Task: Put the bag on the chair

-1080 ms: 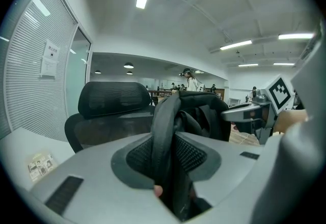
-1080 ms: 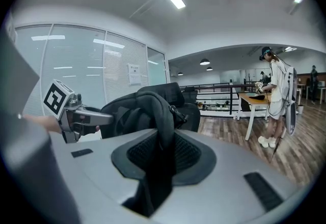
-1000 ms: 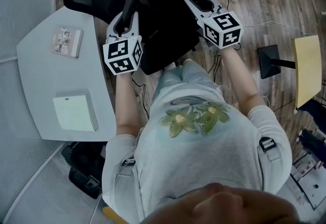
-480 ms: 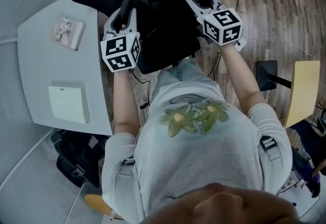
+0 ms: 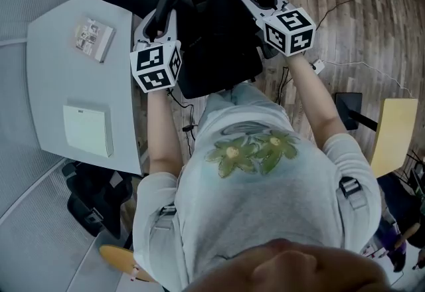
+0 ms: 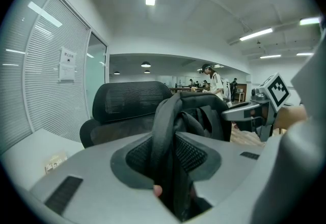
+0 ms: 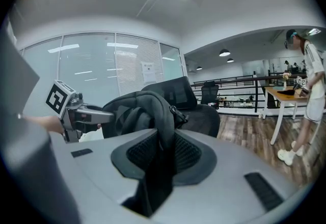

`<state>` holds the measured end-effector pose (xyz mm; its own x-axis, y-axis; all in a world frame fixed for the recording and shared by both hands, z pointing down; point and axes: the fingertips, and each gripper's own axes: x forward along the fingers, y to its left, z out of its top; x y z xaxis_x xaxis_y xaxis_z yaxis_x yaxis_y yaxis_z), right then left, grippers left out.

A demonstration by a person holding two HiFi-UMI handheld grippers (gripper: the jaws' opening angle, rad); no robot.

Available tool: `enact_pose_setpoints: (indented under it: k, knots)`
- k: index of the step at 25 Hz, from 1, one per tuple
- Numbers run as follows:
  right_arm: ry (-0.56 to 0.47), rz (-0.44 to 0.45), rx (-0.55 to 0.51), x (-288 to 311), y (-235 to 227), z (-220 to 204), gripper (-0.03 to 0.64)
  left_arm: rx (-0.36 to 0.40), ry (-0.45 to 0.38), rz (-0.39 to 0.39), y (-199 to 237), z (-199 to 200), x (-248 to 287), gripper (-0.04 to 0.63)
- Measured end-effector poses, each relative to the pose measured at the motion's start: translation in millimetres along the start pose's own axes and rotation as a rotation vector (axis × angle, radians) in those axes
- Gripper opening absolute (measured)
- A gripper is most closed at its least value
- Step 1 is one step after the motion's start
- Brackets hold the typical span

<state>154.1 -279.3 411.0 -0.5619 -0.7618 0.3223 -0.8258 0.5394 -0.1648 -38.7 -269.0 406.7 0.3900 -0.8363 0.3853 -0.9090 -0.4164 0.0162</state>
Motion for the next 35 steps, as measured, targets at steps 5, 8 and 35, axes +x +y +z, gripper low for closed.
enact_pose_setpoints:
  k: [5,8,35]
  knots:
    - [0.001,0.025,-0.003,16,-3,4,0.094,-0.011,0.003,0.023,10,1,6,0.137]
    - [-0.002,0.035,-0.006,23,-4,6,0.095,-0.017,0.001,0.033,14,2,7,0.137]
    - [0.046,0.138,-0.040,87,-1,2,0.097,-0.050,0.044,0.122,59,-14,27,0.138]
